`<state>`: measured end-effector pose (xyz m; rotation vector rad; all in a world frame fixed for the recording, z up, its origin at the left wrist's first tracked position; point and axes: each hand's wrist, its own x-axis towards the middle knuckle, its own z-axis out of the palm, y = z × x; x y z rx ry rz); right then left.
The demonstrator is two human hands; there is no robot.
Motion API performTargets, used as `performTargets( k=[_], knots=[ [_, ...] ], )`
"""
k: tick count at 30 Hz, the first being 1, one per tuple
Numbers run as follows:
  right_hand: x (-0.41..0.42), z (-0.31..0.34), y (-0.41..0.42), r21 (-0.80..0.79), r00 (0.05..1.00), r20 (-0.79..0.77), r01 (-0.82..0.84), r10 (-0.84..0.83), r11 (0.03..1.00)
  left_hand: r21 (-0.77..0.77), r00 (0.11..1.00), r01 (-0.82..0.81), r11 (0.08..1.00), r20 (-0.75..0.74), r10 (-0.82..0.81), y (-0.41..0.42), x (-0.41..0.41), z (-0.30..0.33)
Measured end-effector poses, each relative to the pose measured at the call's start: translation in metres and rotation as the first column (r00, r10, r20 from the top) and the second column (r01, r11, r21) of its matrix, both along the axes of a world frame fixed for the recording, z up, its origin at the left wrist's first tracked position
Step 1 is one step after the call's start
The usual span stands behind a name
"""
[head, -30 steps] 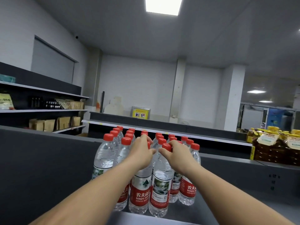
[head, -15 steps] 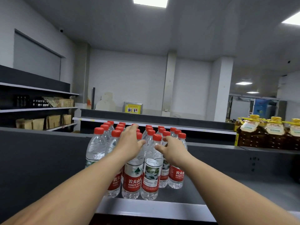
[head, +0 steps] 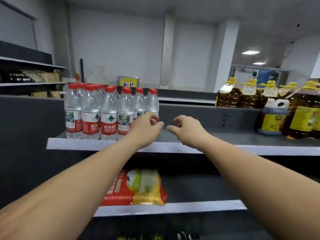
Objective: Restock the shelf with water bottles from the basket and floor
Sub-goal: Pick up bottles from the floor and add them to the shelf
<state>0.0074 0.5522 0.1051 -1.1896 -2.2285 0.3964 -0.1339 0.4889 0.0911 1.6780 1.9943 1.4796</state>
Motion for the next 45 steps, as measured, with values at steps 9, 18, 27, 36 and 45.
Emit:
performTargets(
  k=[9, 18, 27, 36, 45],
  knots=[
    [0.127, -0.155, -0.022, -0.238, 0.994, 0.090, 0.084, -0.064, 0.968, -0.293, 0.979, 0.074, 0.953, 0.201, -0.014, -0.030, 0.118, -0.168],
    [0.158, -0.346, -0.030, -0.470, 0.967, 0.227, 0.216, -0.118, 0.856, -0.573, 0.959, 0.147, 0.806, 0.282, 0.026, -0.036, 0.122, -0.345],
    [0.187, -0.550, -0.038, -0.583, 0.926, 0.349, 0.335, -0.145, 0.740, -0.715, 0.953, 0.224, 0.662, 0.303, 0.005, -0.033, 0.134, -0.558],
    [0.209, -0.727, -0.038, -0.691, 0.898, 0.396, 0.428, -0.191, 0.582, -0.767, 0.932, 0.301, 0.566, 0.363, -0.004, -0.020, 0.161, -0.734],
    [0.222, -0.882, -0.026, -0.674, 0.873, 0.467, 0.453, -0.138, 0.583, -0.826, 0.937, 0.292, 0.482, 0.349, 0.030, -0.013, 0.192, -0.906]
  ],
)
